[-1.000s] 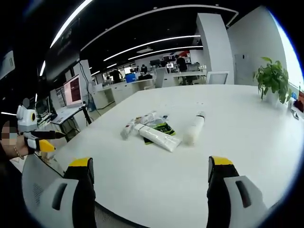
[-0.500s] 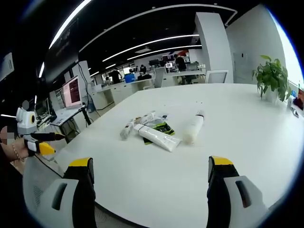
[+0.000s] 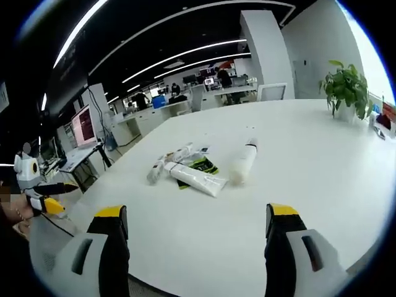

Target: Arrange the skincare products in the storage area until every visible bottle or jar stands upright without overlapping.

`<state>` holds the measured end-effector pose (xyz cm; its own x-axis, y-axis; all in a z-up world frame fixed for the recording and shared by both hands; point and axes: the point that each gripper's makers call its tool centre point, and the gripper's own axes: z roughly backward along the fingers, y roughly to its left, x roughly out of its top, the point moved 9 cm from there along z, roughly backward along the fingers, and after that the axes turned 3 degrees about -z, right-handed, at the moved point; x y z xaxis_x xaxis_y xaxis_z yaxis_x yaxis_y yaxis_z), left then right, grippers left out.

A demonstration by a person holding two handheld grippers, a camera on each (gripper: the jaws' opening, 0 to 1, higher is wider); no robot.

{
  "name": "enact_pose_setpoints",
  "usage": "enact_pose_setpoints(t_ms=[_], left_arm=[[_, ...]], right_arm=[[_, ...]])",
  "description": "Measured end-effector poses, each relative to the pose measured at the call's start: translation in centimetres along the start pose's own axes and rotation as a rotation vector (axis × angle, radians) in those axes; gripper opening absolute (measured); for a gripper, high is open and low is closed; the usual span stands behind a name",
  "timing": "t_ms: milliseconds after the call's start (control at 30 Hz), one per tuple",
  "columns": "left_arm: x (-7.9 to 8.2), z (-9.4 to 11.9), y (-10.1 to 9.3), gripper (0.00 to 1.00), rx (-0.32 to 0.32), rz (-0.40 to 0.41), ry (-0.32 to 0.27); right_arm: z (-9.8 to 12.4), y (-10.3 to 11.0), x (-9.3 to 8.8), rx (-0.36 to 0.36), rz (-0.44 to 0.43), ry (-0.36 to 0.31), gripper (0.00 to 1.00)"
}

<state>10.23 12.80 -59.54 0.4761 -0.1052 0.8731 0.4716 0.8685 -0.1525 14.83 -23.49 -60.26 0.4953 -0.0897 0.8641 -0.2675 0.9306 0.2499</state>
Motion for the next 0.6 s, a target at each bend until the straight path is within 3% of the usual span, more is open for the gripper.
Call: enact_pose_setpoints(t_ms=[600], left_arm=[[-0.1, -0.1, -0.1, 0.91, -0.031, 0.021, 0.022]], right_arm=[[-5.2, -3.7, 3.9, -0.065, 0.021, 0.062, 0.78]])
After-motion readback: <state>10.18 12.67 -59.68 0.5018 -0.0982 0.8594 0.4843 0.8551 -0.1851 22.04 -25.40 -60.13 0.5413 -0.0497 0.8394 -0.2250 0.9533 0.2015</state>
